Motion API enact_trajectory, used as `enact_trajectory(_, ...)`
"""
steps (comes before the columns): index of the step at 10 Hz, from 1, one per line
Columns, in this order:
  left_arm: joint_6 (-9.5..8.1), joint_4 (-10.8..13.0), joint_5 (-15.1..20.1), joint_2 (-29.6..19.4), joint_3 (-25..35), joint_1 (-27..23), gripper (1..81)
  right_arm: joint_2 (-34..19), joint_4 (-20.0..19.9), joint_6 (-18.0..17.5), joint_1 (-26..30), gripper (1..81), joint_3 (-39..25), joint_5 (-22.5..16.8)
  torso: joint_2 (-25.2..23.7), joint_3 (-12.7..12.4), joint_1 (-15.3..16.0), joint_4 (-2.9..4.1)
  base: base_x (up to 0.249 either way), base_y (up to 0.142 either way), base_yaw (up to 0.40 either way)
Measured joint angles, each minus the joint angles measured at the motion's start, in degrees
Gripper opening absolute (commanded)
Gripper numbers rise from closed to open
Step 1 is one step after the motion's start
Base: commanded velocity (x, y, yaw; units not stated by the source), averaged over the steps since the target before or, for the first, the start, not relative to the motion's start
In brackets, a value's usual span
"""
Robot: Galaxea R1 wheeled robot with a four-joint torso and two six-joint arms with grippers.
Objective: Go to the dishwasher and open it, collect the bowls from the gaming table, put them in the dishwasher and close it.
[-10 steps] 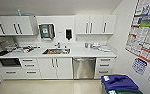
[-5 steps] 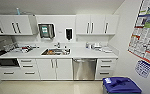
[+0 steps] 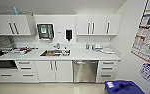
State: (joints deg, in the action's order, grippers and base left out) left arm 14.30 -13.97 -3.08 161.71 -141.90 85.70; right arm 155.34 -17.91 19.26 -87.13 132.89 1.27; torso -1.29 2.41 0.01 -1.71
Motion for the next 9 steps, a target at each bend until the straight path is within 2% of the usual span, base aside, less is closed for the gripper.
enact_trajectory(8, 0.00, 0.00, 0.02, 0.00, 0.04, -0.17, 81.1, 0.06, 0.00, 0.00, 0.13, 81.1, 0.00, -0.04, 0.00, 0.00, 0.05, 0.00, 0.138, 0.000, 0.000)
enact_trajectory(9, 0.00, 0.00, 0.09, 0.00, 0.04, -0.09, 81.1, 0.04, 0.00, 0.00, 0.16, 81.1, 0.02, 0.02, 0.00, 0.00, 0.05, 0.00, 0.136, 0.061, 0.000)
